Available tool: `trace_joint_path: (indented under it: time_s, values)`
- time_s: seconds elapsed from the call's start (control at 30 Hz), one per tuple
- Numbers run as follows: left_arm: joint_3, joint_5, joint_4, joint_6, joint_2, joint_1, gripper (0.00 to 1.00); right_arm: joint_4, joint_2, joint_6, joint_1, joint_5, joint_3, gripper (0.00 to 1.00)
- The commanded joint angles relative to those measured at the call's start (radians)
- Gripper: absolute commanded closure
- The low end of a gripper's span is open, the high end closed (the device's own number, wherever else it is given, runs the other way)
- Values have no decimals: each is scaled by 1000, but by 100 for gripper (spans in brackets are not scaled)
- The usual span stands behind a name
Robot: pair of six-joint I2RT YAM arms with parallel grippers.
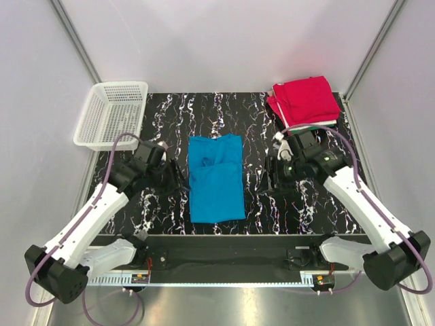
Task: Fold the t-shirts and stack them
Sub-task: Fold the tshirt
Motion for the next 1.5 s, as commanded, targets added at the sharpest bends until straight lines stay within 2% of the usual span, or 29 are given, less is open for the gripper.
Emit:
trace_joint_path:
  time_s: [0.0, 0.2, 0.33, 0.53, 0.7, 0.93, 1.47]
  values:
    - [-131, 41, 59, -28, -17, 2, 48, 54, 22, 1, 5, -70, -94, 39]
    - [-289, 100, 194, -68, -15, 3, 44, 149, 76, -62, 4, -106, -226, 33]
    - [-357, 159, 325, -69, -14, 5, 42, 266, 63, 28, 4, -143, -269, 30]
    - [-384, 239, 412, -48, 68, 11, 40, 392, 168, 159, 4, -235, -260, 27]
    - [-392, 270, 429, -31, 161, 11, 39, 395, 269, 185, 4, -258, -220, 27]
    - [-404, 267, 428, -34, 167, 38, 39, 439, 332, 259, 4, -260, -224, 27]
    - [-536, 304, 467, 24, 203, 126, 38, 516, 379, 290, 4, -254, -330, 26]
